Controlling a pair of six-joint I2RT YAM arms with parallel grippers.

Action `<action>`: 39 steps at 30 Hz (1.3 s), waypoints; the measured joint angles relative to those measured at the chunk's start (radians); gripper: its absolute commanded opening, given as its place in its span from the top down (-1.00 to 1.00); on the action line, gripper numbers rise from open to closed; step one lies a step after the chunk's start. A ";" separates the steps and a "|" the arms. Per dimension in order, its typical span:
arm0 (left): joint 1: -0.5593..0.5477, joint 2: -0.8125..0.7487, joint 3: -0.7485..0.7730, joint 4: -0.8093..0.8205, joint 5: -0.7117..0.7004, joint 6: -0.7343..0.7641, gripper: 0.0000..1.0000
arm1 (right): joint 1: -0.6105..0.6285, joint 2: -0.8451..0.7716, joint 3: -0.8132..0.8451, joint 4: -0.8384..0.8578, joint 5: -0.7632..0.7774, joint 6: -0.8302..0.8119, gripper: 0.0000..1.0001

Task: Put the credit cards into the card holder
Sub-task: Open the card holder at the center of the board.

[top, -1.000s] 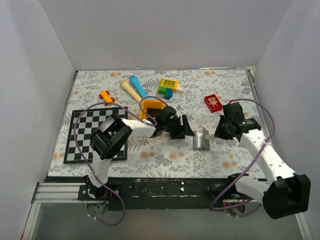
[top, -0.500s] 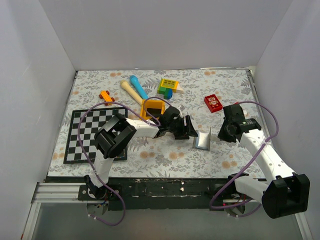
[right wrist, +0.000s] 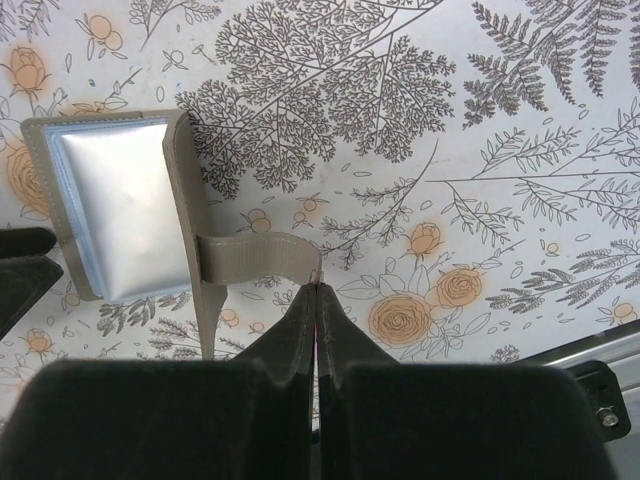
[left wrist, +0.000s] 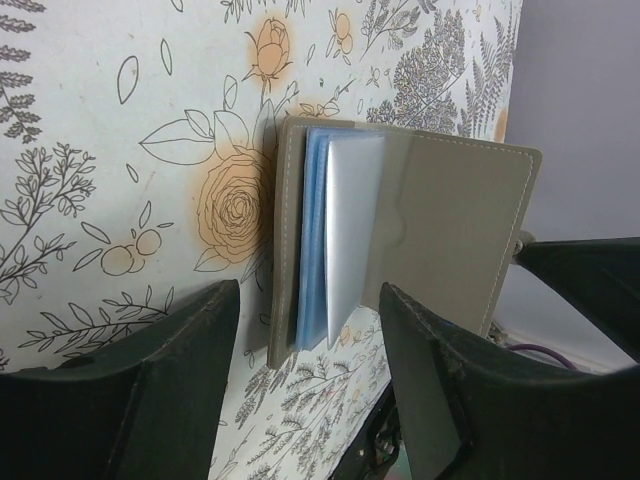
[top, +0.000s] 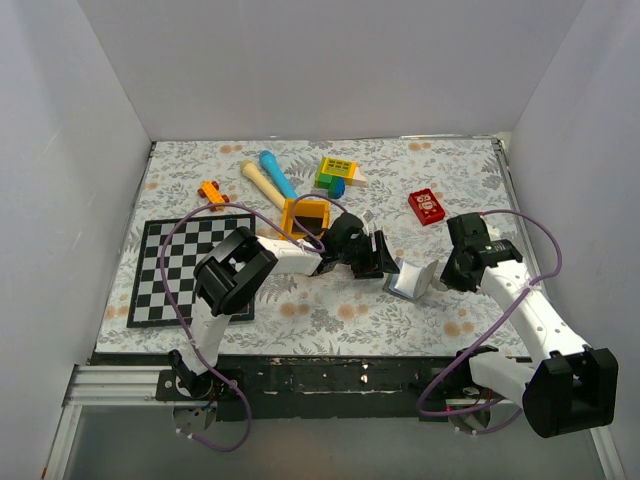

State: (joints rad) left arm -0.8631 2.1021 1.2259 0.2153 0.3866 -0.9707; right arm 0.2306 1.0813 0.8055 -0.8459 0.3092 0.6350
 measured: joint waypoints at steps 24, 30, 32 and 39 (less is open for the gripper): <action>-0.011 0.022 0.024 0.001 0.016 -0.016 0.37 | -0.008 -0.018 -0.018 -0.055 0.022 0.038 0.97; -0.011 0.023 0.024 0.019 0.023 -0.027 0.61 | -0.008 -0.022 -0.018 -0.058 0.022 0.042 0.97; -0.011 0.023 0.024 0.032 0.027 -0.032 0.65 | -0.008 -0.022 -0.018 -0.059 0.022 0.042 0.97; -0.011 0.023 0.024 0.053 0.042 -0.042 1.00 | -0.008 -0.022 -0.018 -0.063 0.022 0.042 0.97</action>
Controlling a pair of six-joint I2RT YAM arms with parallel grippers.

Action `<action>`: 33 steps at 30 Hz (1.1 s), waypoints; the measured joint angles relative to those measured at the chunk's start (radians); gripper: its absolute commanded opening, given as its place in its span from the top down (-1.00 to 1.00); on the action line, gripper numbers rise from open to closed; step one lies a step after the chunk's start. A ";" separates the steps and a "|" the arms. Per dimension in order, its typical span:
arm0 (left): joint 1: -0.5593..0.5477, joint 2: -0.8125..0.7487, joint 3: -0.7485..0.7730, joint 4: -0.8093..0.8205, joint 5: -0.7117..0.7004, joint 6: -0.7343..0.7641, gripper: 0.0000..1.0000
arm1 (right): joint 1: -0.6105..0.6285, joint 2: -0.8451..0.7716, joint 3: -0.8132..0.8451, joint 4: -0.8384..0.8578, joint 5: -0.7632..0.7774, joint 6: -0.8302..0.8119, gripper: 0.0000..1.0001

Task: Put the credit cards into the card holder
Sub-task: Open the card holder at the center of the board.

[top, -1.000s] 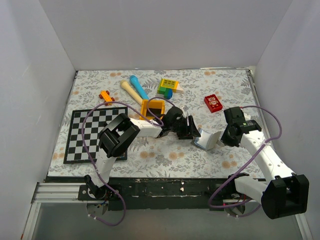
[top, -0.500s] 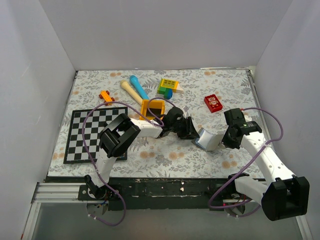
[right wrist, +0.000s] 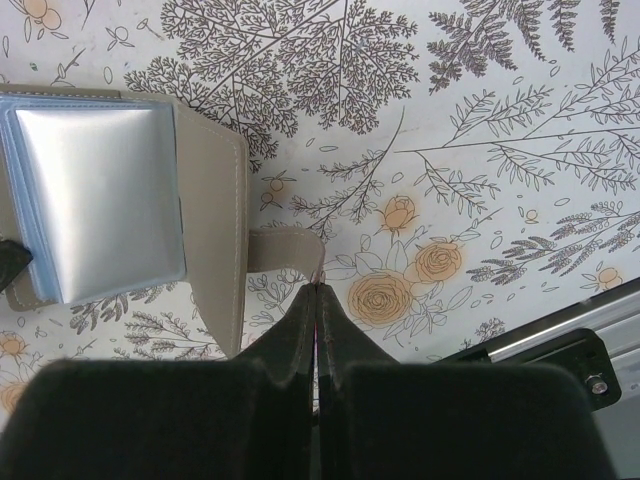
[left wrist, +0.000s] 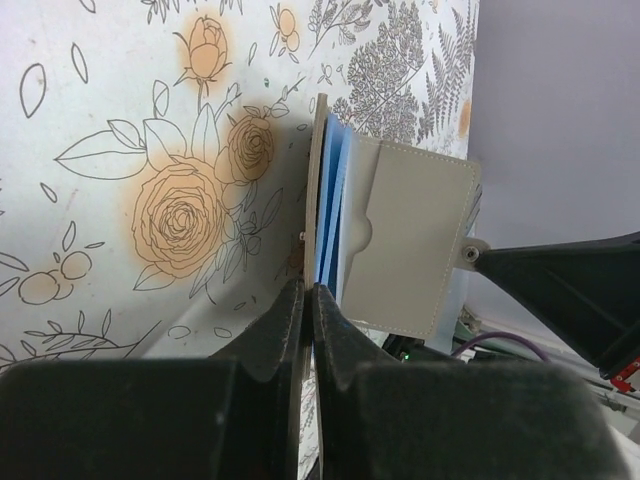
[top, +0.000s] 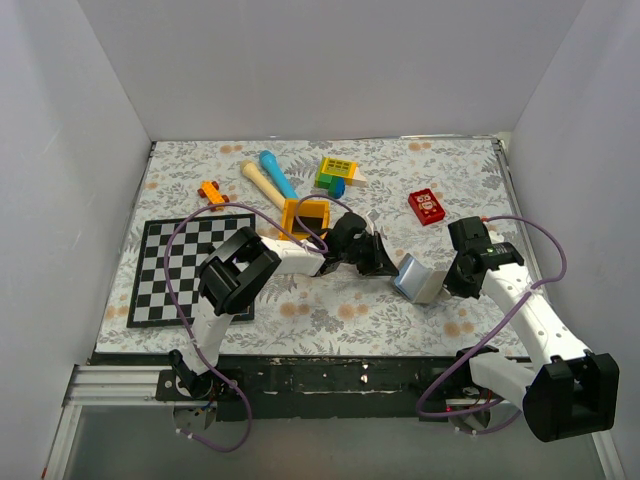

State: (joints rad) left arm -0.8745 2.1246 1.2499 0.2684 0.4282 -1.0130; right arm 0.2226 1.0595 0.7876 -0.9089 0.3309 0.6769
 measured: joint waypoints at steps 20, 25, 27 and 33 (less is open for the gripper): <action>0.000 -0.204 -0.021 -0.190 -0.164 0.166 1.00 | -0.001 -0.089 -0.012 0.136 -0.219 -0.076 -0.23; 0.000 -0.238 -0.020 -0.213 -0.194 0.209 1.00 | -0.001 -0.153 -0.018 0.216 -0.307 -0.084 -0.22; 0.000 -0.235 -0.020 -0.227 -0.197 0.216 1.00 | -0.001 -0.163 -0.024 0.252 -0.345 -0.084 -0.18; 0.000 -0.231 -0.020 -0.251 -0.201 0.232 1.00 | -0.001 -0.131 -0.034 0.293 -0.400 -0.082 0.10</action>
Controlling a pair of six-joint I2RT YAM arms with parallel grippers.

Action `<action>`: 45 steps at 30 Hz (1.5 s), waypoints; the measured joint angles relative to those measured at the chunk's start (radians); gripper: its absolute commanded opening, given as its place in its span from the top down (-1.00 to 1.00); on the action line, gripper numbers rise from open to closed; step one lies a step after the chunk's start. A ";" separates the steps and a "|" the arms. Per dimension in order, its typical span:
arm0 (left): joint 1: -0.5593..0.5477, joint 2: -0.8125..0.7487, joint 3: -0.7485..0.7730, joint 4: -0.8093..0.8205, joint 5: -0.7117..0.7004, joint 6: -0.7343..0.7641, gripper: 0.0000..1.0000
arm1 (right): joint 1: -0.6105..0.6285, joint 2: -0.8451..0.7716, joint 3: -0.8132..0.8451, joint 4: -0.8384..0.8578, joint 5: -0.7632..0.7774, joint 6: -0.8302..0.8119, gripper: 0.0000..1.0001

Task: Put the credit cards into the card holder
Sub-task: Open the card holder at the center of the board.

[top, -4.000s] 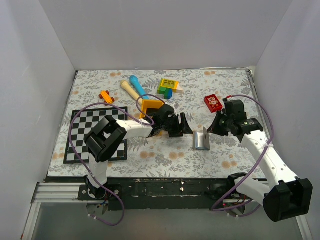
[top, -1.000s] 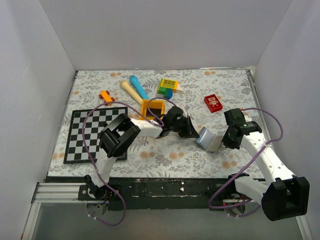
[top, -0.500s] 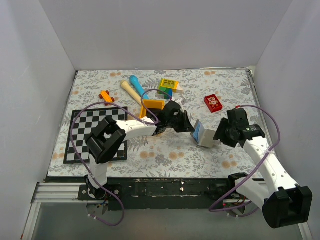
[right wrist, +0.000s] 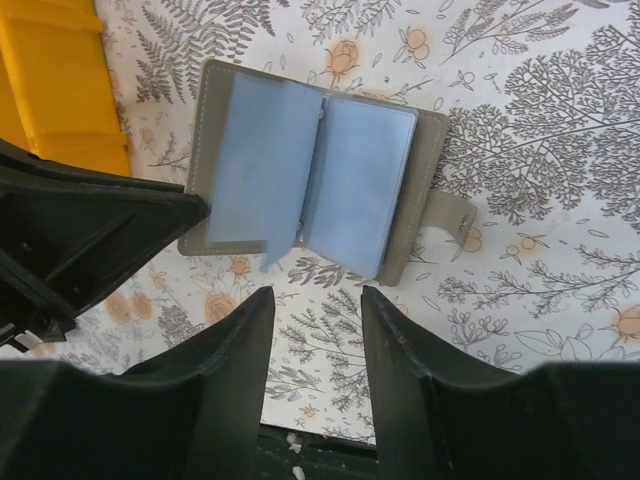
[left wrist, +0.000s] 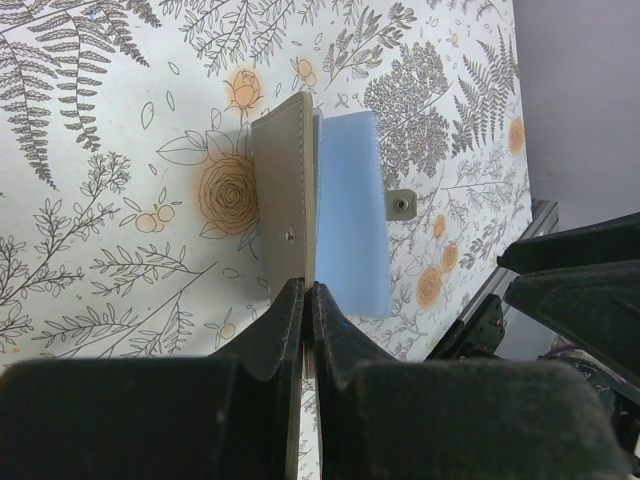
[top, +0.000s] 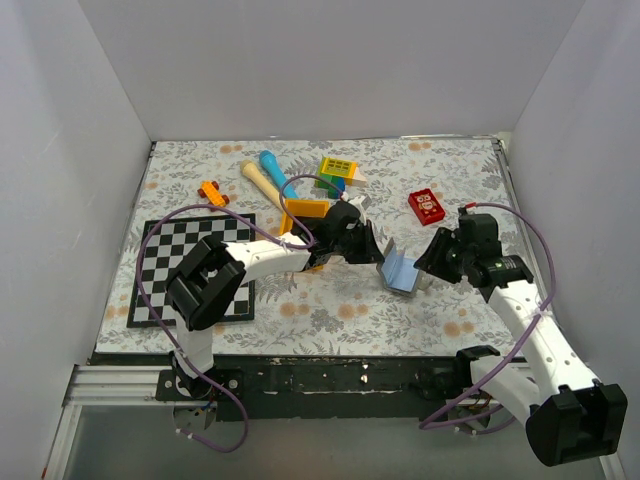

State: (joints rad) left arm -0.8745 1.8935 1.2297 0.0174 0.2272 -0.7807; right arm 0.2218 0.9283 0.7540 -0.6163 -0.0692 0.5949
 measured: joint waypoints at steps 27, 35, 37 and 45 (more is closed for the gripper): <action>-0.003 0.048 0.004 -0.010 -0.002 0.021 1.00 | 0.000 0.315 -0.032 0.228 -0.141 0.038 0.49; -0.003 0.048 0.004 -0.010 -0.003 0.021 1.00 | 0.000 0.389 -0.032 0.189 -0.093 0.049 0.36; -0.003 0.048 0.004 -0.010 -0.003 0.021 1.00 | 0.000 0.399 -0.031 0.170 -0.076 0.052 0.26; -0.003 0.048 0.004 -0.010 -0.007 0.021 1.00 | 0.000 0.405 -0.026 0.094 -0.006 0.057 0.18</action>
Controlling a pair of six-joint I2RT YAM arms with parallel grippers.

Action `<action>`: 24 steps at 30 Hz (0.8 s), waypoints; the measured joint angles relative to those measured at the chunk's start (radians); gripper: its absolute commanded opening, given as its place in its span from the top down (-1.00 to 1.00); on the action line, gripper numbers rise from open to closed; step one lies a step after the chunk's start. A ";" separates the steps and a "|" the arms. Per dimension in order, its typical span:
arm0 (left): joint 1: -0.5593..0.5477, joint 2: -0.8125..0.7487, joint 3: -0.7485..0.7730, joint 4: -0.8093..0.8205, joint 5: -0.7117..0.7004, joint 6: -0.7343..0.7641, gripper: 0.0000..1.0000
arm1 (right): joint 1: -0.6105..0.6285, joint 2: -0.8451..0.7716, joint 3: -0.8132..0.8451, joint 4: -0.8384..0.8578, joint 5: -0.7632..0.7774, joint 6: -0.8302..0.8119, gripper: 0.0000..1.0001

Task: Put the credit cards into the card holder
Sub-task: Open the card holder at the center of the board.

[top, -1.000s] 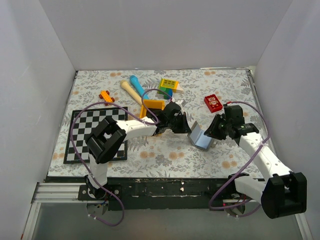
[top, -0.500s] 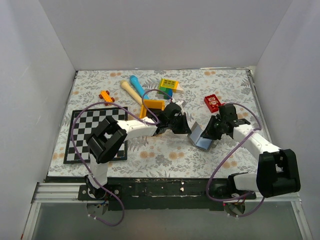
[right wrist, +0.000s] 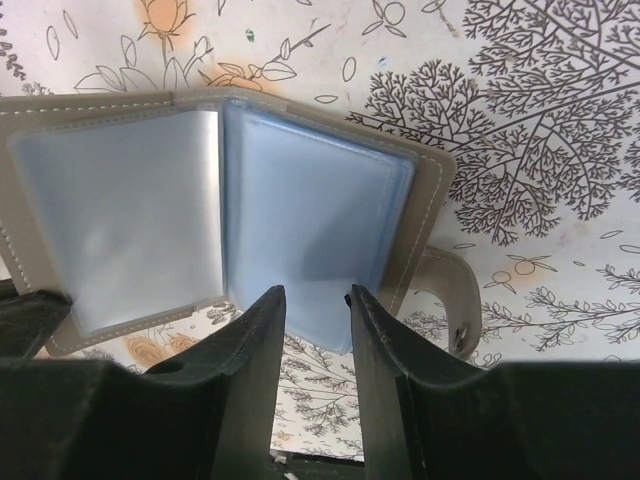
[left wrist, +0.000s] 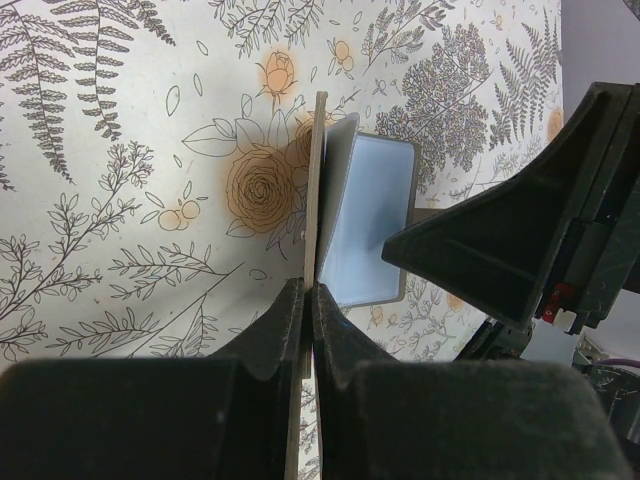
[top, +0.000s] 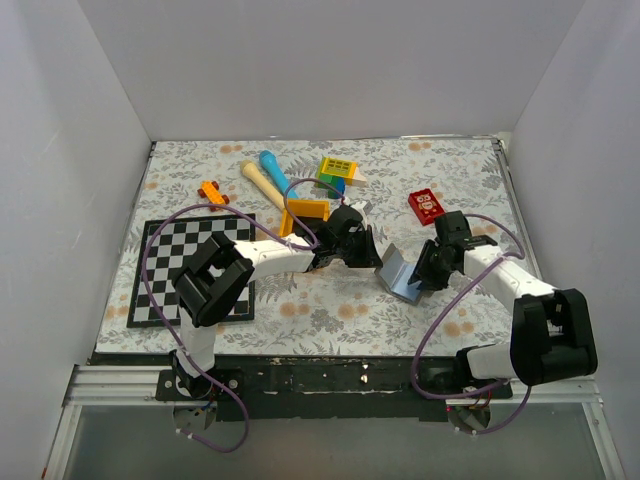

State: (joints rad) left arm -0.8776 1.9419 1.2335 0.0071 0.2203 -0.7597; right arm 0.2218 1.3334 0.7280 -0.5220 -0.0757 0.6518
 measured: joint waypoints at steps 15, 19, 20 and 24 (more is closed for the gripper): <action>0.005 0.000 -0.029 0.031 -0.001 -0.010 1.00 | 0.000 0.115 0.046 0.002 -0.011 0.000 0.26; 0.006 0.000 -0.035 0.038 -0.001 -0.011 1.00 | 0.000 0.125 0.046 0.027 -0.042 0.003 0.26; 0.006 0.001 -0.035 0.039 -0.001 -0.011 1.00 | 0.000 0.128 0.046 0.036 -0.052 0.004 0.26; 0.005 0.005 -0.038 0.045 0.000 -0.011 1.00 | 0.000 0.133 0.043 0.071 -0.082 0.005 0.26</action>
State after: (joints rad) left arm -0.8722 1.9472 1.1957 0.0525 0.2203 -0.7704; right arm 0.2218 1.4662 0.7715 -0.4515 -0.1574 0.6563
